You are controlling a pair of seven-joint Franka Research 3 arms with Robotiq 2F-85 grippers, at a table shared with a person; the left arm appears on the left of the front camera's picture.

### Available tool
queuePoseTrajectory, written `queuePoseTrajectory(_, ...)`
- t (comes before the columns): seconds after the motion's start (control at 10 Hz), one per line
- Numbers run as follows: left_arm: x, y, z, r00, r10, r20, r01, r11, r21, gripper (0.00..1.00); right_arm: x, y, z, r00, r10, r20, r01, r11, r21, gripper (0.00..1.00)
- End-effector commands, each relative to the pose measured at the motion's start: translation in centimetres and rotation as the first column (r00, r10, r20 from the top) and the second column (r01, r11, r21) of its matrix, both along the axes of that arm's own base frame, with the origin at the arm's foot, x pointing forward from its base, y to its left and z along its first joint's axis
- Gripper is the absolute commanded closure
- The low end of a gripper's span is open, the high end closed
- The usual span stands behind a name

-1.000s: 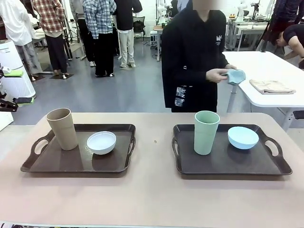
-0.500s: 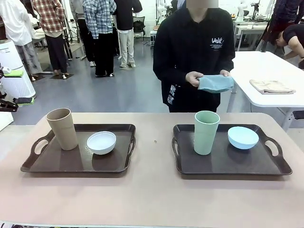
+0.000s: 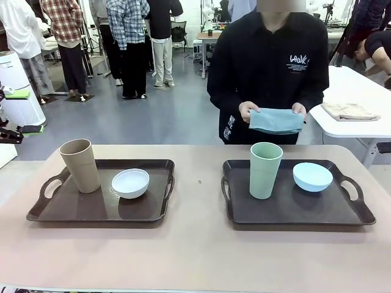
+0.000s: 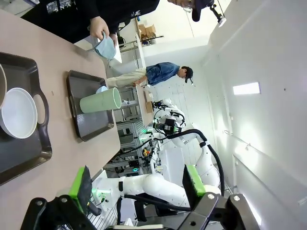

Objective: Set up a tray with a mat and arrange the tableware.
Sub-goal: Pick up the Picnic Bowl and Reusable plastic cup from the Handle tray in front of the human's position and hold them in the air.

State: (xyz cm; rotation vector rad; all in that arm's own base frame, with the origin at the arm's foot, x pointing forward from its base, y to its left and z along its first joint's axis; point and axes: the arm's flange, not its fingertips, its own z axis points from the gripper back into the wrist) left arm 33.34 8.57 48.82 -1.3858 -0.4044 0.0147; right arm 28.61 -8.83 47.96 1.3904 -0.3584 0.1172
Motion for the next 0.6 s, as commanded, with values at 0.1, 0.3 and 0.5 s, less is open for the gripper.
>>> queuePoseTrajectory(0.1, -0.05, -0.13, -0.17, 1.0, 0.005, 0.03, -0.004, 1.0, -0.021, 0.0, -0.14, -0.1, -0.16, 1.0, 0.009, 0.017, -0.009, 1.0, -0.003, 0.0)
queuePoseTrajectory(0.3, -0.05, -0.13, -0.17, 1.0, 0.005, 0.03, -0.004, 1.0, -0.021, 0.0, -0.14, -0.1, -0.16, 1.0, 0.009, 0.017, -0.009, 1.0, -0.003, 0.0)
queuePoseTrajectory(0.5, -0.05, -0.13, -0.17, 1.0, 0.005, 0.03, -0.004, 1.0, -0.021, 0.0, -0.14, -0.1, -0.16, 1.0, 0.009, 0.017, -0.009, 1.0, -0.003, 0.0)
